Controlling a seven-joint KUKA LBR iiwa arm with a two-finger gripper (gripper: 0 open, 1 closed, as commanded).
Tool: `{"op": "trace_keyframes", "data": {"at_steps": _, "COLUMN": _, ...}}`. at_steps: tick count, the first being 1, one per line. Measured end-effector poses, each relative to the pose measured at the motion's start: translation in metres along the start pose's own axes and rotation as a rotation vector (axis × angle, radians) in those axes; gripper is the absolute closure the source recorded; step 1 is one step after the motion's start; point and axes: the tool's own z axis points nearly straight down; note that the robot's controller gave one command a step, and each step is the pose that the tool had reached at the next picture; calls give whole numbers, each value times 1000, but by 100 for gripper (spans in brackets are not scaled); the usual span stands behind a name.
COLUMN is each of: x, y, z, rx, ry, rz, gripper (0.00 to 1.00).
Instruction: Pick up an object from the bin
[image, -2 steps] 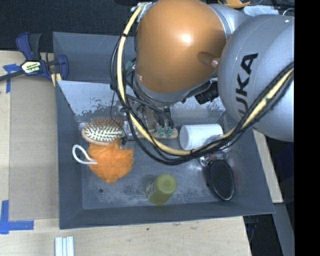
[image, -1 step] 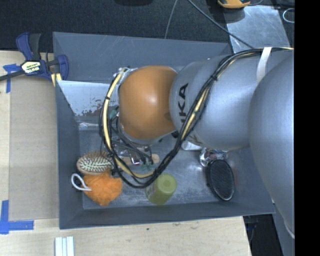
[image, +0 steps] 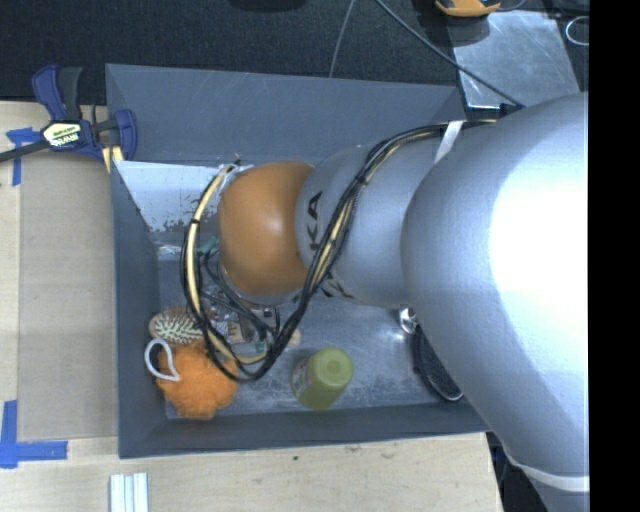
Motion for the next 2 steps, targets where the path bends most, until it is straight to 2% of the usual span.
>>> {"op": "trace_keyframes", "data": {"at_steps": 1, "x": 0, "y": 0, "z": -2, "rx": -2, "ry": -1, "rz": 2, "gripper": 100}}
{"op": "trace_keyframes", "data": {"at_steps": 2, "x": 7, "y": -18, "z": 28, "rx": 9, "ry": -13, "rz": -297, "gripper": 100}}
